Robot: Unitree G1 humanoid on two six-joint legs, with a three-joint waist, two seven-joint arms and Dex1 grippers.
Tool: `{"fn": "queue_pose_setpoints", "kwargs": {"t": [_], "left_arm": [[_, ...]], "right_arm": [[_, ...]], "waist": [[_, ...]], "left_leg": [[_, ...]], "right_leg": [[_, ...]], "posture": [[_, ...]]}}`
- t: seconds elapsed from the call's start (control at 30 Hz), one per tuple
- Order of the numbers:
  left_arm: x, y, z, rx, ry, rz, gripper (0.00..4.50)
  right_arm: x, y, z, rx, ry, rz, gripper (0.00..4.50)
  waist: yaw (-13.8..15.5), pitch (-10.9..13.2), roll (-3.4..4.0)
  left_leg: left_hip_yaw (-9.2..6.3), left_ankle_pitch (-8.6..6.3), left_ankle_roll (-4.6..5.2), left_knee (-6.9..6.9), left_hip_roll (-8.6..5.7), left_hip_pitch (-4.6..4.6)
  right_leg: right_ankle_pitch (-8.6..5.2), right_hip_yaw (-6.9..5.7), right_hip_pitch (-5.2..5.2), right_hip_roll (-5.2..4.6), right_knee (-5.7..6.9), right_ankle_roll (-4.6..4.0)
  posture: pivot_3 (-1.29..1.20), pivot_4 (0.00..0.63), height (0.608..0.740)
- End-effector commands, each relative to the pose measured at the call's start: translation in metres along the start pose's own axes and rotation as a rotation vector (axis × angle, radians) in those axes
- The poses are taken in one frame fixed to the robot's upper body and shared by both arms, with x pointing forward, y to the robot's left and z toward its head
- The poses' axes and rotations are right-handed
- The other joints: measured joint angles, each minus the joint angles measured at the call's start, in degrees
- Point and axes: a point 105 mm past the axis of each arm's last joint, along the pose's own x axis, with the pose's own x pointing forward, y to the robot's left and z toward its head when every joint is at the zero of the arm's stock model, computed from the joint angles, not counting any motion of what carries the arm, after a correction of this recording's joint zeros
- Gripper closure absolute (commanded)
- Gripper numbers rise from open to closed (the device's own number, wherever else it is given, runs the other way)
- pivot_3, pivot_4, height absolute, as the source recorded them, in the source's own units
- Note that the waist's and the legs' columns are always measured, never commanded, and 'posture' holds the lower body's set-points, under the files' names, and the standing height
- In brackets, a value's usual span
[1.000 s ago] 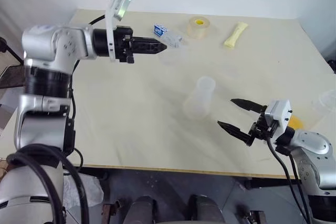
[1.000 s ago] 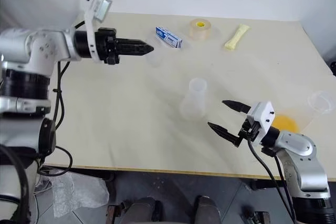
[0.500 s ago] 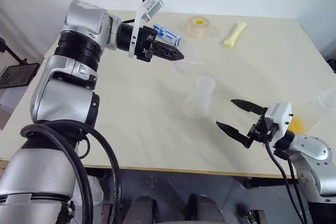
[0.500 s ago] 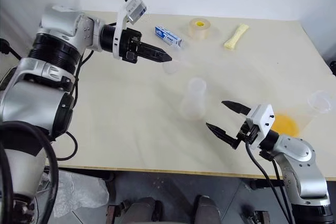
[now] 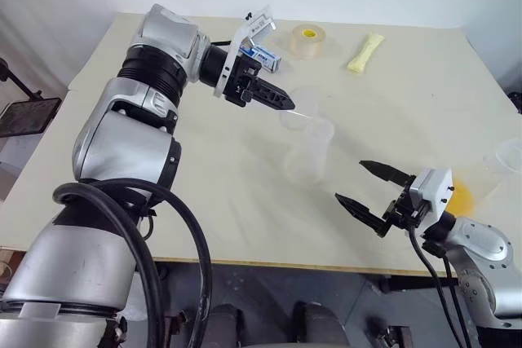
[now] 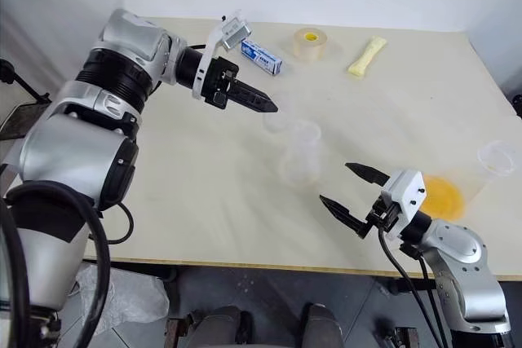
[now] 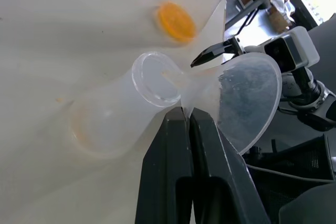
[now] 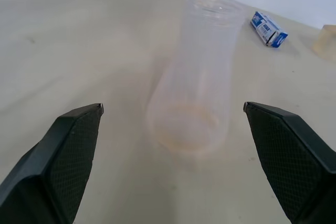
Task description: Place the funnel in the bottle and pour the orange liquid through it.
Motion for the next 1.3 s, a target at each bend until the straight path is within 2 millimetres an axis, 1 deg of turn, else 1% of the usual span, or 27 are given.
{"fn": "queue_pose_setpoints", "kwargs": {"t": [0.03,0.23,0.53,0.93,1.03,1.07,1.2,1.3], "left_arm": [[0.001,-0.019,0.015,0.071,0.001,-0.080,4.49],[0.012,-0.014,0.011,0.113,0.068,-0.042,4.49],[0.017,-0.004,0.008,0.174,0.131,0.036,4.49],[0.025,-0.010,0.021,0.203,0.094,0.050,4.49],[0.026,-0.011,0.020,0.201,0.112,0.048,3.86],[0.026,-0.010,0.019,0.202,0.122,0.052,3.59],[0.028,-0.009,0.020,0.202,0.119,0.063,2.32],[0.028,-0.011,0.024,0.204,0.097,0.068,1.45]], "right_arm": [[-0.002,0.001,0.010,-0.039,-0.034,-0.015,0.00],[-0.003,0.003,0.008,-0.037,-0.030,-0.025,0.00],[-0.006,0.005,0.006,-0.036,-0.023,-0.031,0.00],[-0.006,0.005,0.005,-0.042,-0.022,-0.032,0.00],[-0.007,0.006,0.004,-0.043,-0.020,-0.038,0.00],[-0.008,0.007,0.004,-0.043,-0.019,-0.040,0.00],[-0.009,0.007,0.004,-0.044,-0.018,-0.042,0.00],[-0.009,0.007,0.004,-0.046,-0.017,-0.042,0.00]], "waist": [[-0.01,0.00,0.00],[-0.01,0.00,0.00],[0.04,0.00,0.00],[0.00,0.00,-0.01],[0.01,0.00,-0.01],[0.02,0.00,-0.01],[0.00,0.00,-0.01],[0.00,0.00,-0.01]], "left_leg": [[0.00,0.00,0.00,0.00,0.00,0.00],[0.01,0.00,0.00,0.00,0.00,0.00],[0.01,0.00,0.00,0.00,0.00,0.00],[0.01,0.00,0.01,0.01,0.00,0.00],[0.02,0.00,0.00,0.00,0.00,0.00],[0.01,0.00,0.00,0.01,0.00,0.00],[0.02,0.00,0.01,0.01,-0.01,0.00],[0.02,0.00,0.01,0.01,0.00,0.00]], "right_leg": [[0.00,0.01,0.00,0.00,0.00,0.00],[0.00,0.00,0.00,0.00,0.01,0.00],[0.00,0.00,0.00,0.00,0.01,0.00],[0.00,0.00,0.00,0.00,0.02,0.00],[0.00,-0.01,0.00,0.00,0.02,0.00],[0.00,-0.01,0.00,0.00,0.03,0.00],[0.00,0.00,0.00,0.00,0.02,0.00],[0.00,0.00,-0.01,0.00,0.03,0.00]], "posture": [[0.00,0.150,0.740],[0.00,0.150,0.740],[0.00,0.150,0.740],[0.00,0.150,0.740],[0.00,0.150,0.740],[0.00,0.150,0.740],[0.00,0.150,0.740],[0.00,0.150,0.740]]}}
